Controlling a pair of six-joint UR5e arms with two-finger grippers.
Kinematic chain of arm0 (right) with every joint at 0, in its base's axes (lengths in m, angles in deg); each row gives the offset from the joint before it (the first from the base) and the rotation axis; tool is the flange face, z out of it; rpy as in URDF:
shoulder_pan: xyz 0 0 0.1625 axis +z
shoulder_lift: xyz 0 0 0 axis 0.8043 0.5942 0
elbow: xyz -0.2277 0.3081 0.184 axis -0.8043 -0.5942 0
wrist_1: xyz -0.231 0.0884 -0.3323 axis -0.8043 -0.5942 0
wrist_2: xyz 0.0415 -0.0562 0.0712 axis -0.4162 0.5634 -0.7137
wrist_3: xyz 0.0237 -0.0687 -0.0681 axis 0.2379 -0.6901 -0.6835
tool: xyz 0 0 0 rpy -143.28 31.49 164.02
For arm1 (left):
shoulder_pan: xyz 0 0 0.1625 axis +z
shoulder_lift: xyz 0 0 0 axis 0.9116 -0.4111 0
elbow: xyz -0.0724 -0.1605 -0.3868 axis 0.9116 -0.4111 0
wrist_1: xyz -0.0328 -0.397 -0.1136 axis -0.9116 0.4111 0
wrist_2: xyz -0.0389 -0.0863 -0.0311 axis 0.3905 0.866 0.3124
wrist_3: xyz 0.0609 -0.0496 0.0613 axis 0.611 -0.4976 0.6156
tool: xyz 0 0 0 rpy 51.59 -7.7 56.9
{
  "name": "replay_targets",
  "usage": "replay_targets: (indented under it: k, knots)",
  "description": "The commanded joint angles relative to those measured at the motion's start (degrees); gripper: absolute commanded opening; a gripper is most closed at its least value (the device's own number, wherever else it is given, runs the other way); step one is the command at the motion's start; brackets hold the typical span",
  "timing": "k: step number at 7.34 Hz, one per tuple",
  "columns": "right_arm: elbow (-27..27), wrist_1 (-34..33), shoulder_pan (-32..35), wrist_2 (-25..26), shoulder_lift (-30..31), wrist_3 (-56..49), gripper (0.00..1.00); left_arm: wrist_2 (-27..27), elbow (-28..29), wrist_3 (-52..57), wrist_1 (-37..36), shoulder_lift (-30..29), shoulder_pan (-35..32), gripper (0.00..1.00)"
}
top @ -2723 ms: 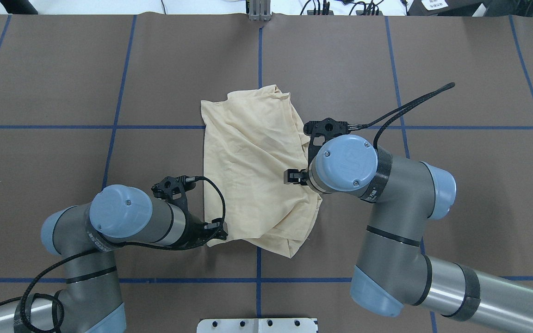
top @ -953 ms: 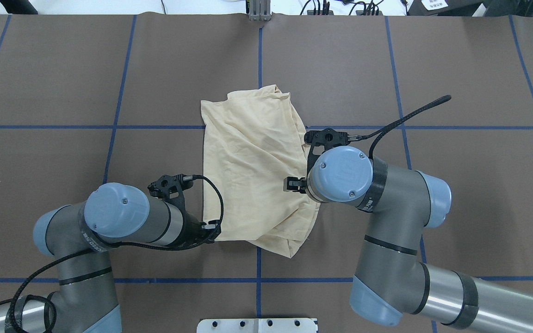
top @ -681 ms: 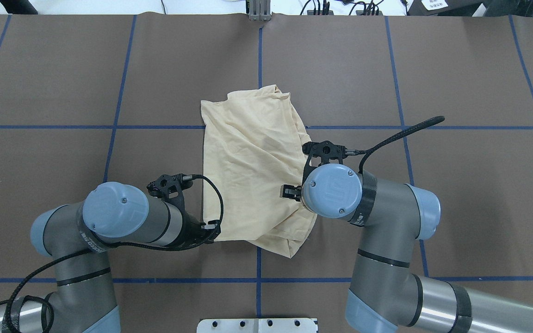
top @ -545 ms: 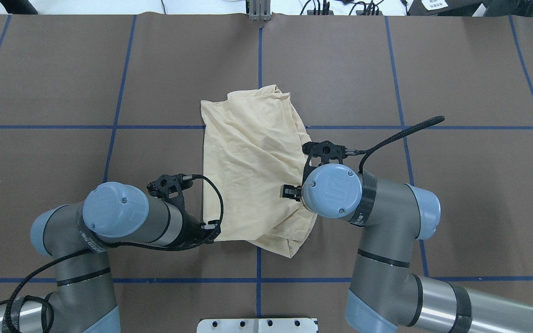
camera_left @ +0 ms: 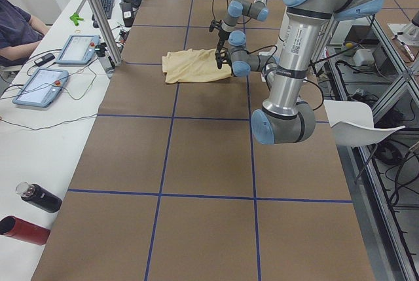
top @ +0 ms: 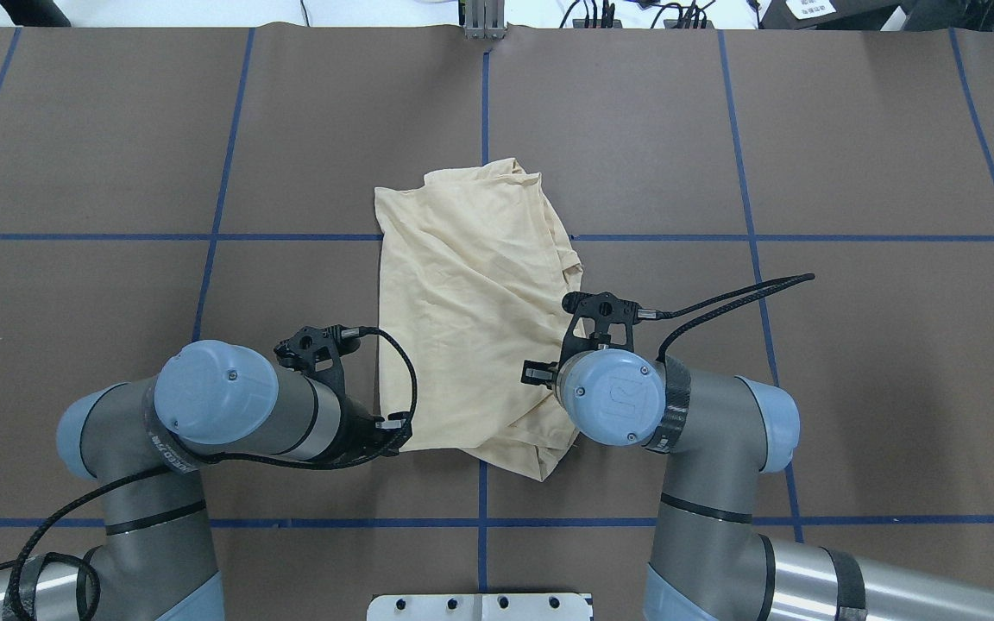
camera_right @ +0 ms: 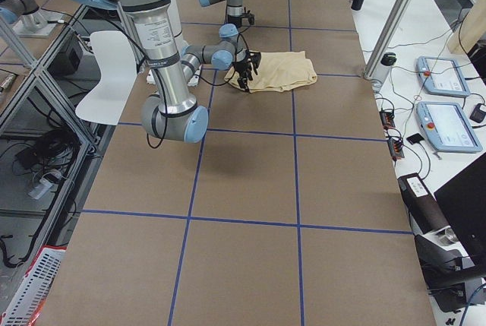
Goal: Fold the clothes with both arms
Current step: 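Hold the shirt with both grippers and pull it toward the robot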
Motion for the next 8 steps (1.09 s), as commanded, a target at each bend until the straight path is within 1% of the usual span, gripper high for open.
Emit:
replay_targets:
  k: [1,2,3,5,8]
  knots:
    - [0.3,0.1,-0.1,0.5,-0.2,0.0,0.33,0.0,0.0,0.0,0.0,0.1,0.0,0.00]
    - [0.5,0.1,-0.1,0.5,0.0,0.0,0.02,0.0,-0.1,0.0,0.0,0.1,0.0,0.00]
    - [0.6,0.1,-0.1,0.6,0.2,0.0,0.00,-0.1,-0.1,0.0,0.0,0.1,0.0,0.00]
    - [1.2,0.1,-0.1,0.6,0.7,0.0,0.00,0.0,-0.2,0.0,0.0,0.0,0.0,0.00]
    - [5.4,0.1,-0.1,0.6,3.1,-0.2,0.00,-0.1,-0.4,-0.1,0.0,-0.2,0.0,0.00]
